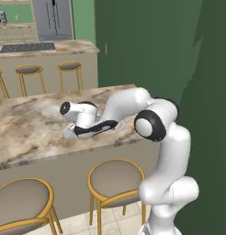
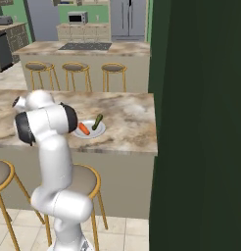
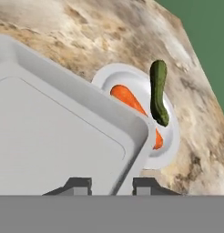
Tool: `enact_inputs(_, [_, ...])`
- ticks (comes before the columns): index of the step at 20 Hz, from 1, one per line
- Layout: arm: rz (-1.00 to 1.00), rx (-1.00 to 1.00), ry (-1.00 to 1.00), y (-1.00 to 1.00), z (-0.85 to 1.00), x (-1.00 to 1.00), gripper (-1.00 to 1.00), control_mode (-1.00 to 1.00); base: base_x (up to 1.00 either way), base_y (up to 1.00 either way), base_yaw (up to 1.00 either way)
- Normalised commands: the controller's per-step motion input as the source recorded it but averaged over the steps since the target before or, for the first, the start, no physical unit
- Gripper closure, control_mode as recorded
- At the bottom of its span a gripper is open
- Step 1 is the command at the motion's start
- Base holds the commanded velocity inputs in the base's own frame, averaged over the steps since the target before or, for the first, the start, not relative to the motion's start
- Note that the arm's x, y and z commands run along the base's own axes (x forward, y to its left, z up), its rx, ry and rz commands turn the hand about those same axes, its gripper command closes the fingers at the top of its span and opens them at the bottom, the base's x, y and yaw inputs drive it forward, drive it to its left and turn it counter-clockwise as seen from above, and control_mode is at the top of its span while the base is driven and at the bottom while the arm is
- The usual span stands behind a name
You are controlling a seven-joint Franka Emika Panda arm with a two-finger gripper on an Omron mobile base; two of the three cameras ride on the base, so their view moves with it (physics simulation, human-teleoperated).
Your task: Retrieve the tupperware and aluminum foil from the cabinet and place them on the dining counter near the plate with carrot and squash to prepare for storing leftovers.
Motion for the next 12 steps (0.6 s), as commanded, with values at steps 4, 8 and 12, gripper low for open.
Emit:
enact_inputs(4, [0.01, 0.00, 0.00, 0.31, -0.63, 0.53, 1.00, -1.00, 0.00, 0.00, 0.00])
enact_inputs(8, [0.01, 0.00, 0.00, 0.26, -0.44, 0.72, 1.00, -1.00, 0.00, 0.00, 0.00])
enact_inputs(12, [0.00, 0.00, -0.01, 0.11, -0.19, 0.78, -1.00, -1.00, 0.00, 0.00, 0.00])
